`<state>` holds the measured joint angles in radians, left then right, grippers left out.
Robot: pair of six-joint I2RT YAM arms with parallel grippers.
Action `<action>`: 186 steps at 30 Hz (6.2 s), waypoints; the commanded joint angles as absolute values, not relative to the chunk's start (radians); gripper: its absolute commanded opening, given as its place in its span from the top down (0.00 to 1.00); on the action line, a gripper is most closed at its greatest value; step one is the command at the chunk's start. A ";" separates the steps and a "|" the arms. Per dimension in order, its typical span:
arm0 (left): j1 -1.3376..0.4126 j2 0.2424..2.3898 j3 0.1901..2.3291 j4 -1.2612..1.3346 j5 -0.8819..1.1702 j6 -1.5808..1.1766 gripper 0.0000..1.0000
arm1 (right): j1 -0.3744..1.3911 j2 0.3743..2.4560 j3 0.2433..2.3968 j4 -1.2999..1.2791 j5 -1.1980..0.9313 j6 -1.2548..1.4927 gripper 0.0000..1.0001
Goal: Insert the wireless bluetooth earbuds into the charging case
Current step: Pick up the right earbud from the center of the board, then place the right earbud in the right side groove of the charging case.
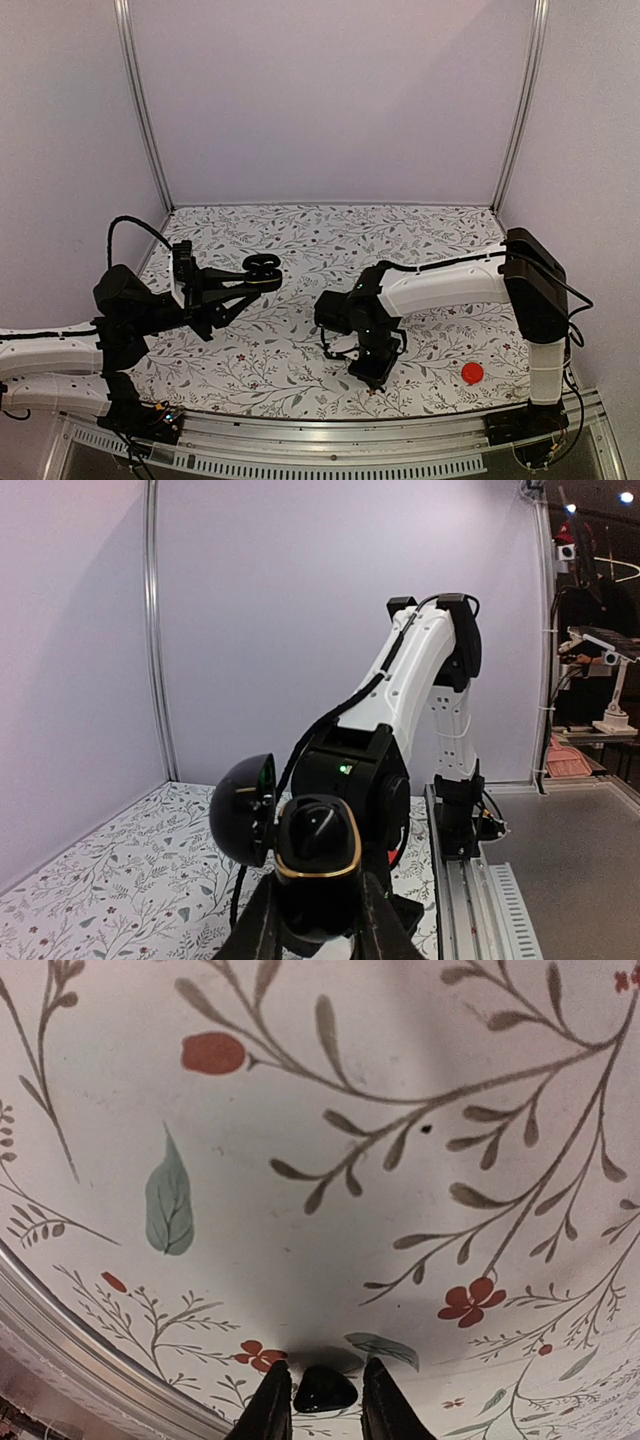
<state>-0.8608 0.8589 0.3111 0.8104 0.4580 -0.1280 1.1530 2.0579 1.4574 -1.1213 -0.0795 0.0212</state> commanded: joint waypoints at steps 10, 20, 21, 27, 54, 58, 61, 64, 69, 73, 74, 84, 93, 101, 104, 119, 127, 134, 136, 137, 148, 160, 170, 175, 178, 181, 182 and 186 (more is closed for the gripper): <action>-0.848 0.857 0.296 0.843 0.453 -0.121 0.84 | 1.161 2.076 1.479 -1.157 -0.036 0.067 0.72; -0.849 0.854 0.296 0.842 0.452 -0.118 0.84 | 1.163 2.084 1.480 -1.148 -0.039 0.061 0.76; -0.849 0.852 0.295 0.842 0.451 -0.118 0.84 | 1.163 2.084 1.479 -1.147 -0.037 0.061 0.77; -0.848 0.854 0.295 0.841 0.452 -0.118 0.83 | 1.163 2.075 1.485 -1.135 -0.026 0.061 0.83; -0.849 0.871 0.311 0.828 0.455 -0.114 0.83 | 1.005 1.581 1.511 -0.634 0.116 0.012 0.87; -0.848 0.887 0.315 0.839 0.462 -0.118 0.84 | 1.000 1.491 1.486 -0.520 0.082 -0.037 0.87; -0.849 0.900 0.323 0.844 0.473 -0.118 0.84 | 0.999 1.431 1.456 -0.419 0.026 -0.060 0.87; -0.849 0.916 0.333 0.842 0.490 -0.118 0.84 | 0.999 1.385 1.421 -0.333 -0.050 -0.077 0.87; -0.848 0.920 0.334 0.841 0.499 -0.120 0.84 | 0.999 1.351 1.408 -0.279 -0.119 -0.103 0.87; -0.848 0.938 0.339 0.854 0.519 -0.121 0.84 | 0.999 1.317 1.371 -0.205 -0.182 -0.111 0.88; -0.848 0.946 0.340 0.858 0.526 -0.124 0.84 | 0.999 1.309 1.361 -0.183 -0.206 -0.111 0.87; -0.850 0.970 0.347 0.909 0.613 -0.135 0.84 | 1.016 1.293 1.285 -0.011 -0.518 -0.161 0.88; -0.854 0.995 0.356 0.951 0.692 -0.152 0.86 | 1.114 1.335 1.281 0.006 -0.613 -0.269 0.89; -0.862 0.986 0.356 0.946 0.702 -0.145 0.87 | 1.178 1.380 1.321 -0.145 -0.564 -0.378 0.90; -0.864 0.988 0.356 0.944 0.703 -0.144 0.87 | 1.199 1.397 1.331 -0.169 -0.530 -0.397 0.90; -0.880 0.995 0.374 0.886 0.700 -0.111 0.87 | 1.209 1.463 1.384 -0.245 -0.461 -0.414 0.91; -0.888 0.992 0.374 0.866 0.679 -0.090 0.87 | 1.209 1.477 1.402 -0.275 -0.393 -0.411 0.92; -0.891 0.974 0.369 0.856 0.645 -0.079 0.87 | 1.209 1.469 1.387 -0.254 -0.343 -0.363 0.92; -0.891 0.967 0.367 0.853 0.635 -0.075 0.87 | 1.209 1.471 1.384 -0.253 -0.334 -0.356 0.92; -0.891 0.967 0.367 0.853 0.631 -0.074 0.87 | 1.209 1.472 1.382 -0.254 -0.328 -0.354 0.93; -0.903 0.959 0.362 0.846 0.606 -0.055 0.87 | 1.209 1.498 1.383 -0.249 -0.287 -0.309 0.94; -0.907 0.933 0.350 0.844 0.571 -0.032 0.87 | 1.210 1.529 1.416 -0.295 -0.263 -0.271 0.92; -0.908 0.934 0.345 0.857 0.572 -0.034 0.88 | 1.209 1.514 1.401 -0.275 -0.240 -0.253 0.76; -0.908 0.936 0.346 0.859 0.573 -0.035 0.88 | 1.209 1.521 1.406 -0.277 -0.244 -0.256 0.72; -0.908 0.936 0.348 0.854 0.571 -0.034 0.88 | 1.209 1.524 1.410 -0.276 -0.245 -0.255 0.70; -0.908 0.936 0.350 0.851 0.569 -0.034 0.88 | 1.209 1.524 1.411 -0.275 -0.244 -0.256 0.71; -0.908 0.937 0.350 0.849 0.568 -0.034 0.88 | 1.209 1.523 1.411 -0.274 -0.242 -0.256 0.70; -0.909 0.941 0.353 0.845 0.562 -0.035 0.88 | 1.210 1.520 1.421 -0.283 -0.234 -0.255 0.68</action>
